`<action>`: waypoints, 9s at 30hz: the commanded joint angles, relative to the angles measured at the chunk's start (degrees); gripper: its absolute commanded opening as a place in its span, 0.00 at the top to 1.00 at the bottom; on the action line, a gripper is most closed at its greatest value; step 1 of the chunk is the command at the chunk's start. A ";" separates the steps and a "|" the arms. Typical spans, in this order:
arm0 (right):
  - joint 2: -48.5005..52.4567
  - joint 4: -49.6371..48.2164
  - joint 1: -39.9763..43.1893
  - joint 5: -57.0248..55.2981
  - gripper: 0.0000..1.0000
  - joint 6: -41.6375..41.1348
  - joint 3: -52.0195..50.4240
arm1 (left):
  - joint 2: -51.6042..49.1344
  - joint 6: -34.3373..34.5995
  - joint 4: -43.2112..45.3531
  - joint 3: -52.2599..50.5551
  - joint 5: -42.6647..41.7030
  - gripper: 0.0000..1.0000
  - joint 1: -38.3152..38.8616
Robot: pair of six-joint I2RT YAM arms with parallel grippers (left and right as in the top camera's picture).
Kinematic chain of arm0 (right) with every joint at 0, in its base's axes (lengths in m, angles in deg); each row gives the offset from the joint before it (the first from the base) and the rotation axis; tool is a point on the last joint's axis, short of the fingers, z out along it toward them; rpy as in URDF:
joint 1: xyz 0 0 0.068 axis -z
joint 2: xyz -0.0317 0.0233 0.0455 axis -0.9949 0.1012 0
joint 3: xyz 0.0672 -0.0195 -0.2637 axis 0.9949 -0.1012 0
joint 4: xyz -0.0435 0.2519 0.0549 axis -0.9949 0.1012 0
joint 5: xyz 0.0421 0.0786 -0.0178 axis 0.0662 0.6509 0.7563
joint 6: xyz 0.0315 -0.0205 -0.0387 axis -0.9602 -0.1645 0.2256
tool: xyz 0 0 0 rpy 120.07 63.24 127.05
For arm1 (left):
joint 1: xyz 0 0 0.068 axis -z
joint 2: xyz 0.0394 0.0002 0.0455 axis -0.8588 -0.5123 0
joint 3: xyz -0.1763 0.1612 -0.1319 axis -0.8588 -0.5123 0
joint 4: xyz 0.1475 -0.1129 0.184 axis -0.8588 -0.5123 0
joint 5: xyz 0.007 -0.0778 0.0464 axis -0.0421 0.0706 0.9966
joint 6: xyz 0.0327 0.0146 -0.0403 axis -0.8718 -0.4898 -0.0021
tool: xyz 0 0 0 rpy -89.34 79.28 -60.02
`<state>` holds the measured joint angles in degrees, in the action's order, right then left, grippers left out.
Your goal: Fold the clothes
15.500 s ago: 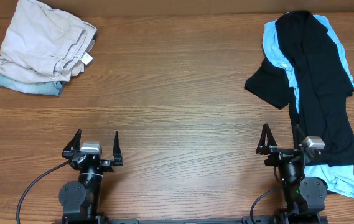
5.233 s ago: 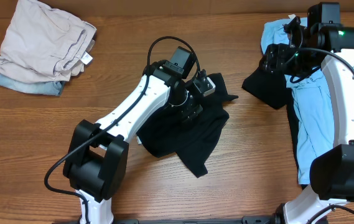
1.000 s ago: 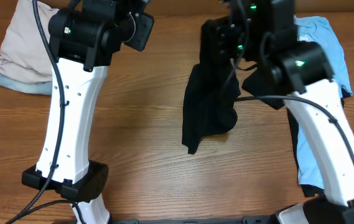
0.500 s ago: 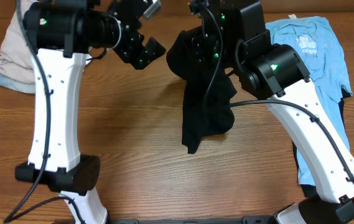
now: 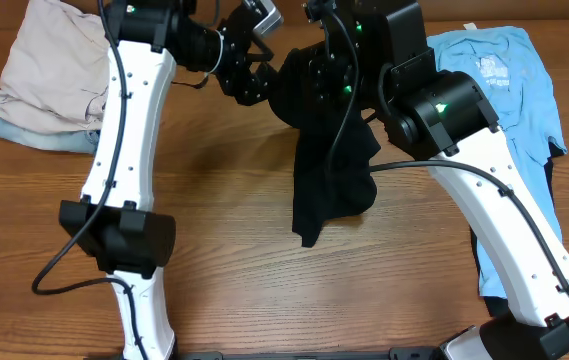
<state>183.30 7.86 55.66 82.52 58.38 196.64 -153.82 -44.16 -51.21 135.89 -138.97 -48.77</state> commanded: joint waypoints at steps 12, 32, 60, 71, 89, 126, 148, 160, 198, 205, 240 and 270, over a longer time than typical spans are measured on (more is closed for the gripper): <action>-0.74 3.56 4.79 -4.57 0.51 -0.48 0.17 | 3.32 18.88 5.05 7.76 10.73 0.96 -2.08; 10.27 6.14 8.26 5.46 0.12 5.20 -6.67 | 15.23 26.62 9.88 15.06 19.74 0.96 -3.54; 34.14 -18.25 -2.10 -14.40 0.35 -6.95 -8.55 | 15.21 27.12 -1.86 14.99 35.91 0.96 -3.54; 38.66 -24.98 -4.24 -22.36 0.41 -8.24 -8.55 | 15.21 27.52 -2.54 14.99 35.89 0.96 -3.54; 40.26 -21.62 -3.13 -23.17 0.96 -10.84 -4.28 | 15.21 27.50 -3.32 14.99 37.44 0.96 -3.65; 0.46 34.99 20.85 -8.24 0.96 -5.97 8.96 | 19.52 33.05 -8.74 14.53 42.99 0.96 -12.63; 11.15 10.01 20.92 -5.31 0.65 -6.19 -23.21 | -6.25 32.85 -12.20 9.29 41.44 0.96 -6.97; 11.15 17.64 20.90 -3.37 0.54 -7.41 -28.63 | -7.39 33.00 -10.67 9.31 41.68 0.96 -5.99; 11.32 -2.32 20.76 -5.73 0.59 -8.24 -41.11 | -7.34 33.03 -8.81 9.31 41.90 0.96 -5.90; 11.28 -3.69 20.79 -4.90 0.96 -9.31 -40.92 | -7.28 33.00 -8.35 9.35 42.12 0.96 -5.99; -37.24 32.26 33.11 -7.72 0.96 -7.30 7.54 | 39.80 35.56 -8.76 26.14 68.70 0.96 -6.32; 9.03 19.63 33.11 -7.04 0.96 -1.20 7.30 | 1.16 35.36 1.49 16.59 70.31 0.96 -6.29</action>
<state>186.05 31.53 88.31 75.89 56.28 203.99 -146.65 -9.30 -53.18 152.37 -70.42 -54.76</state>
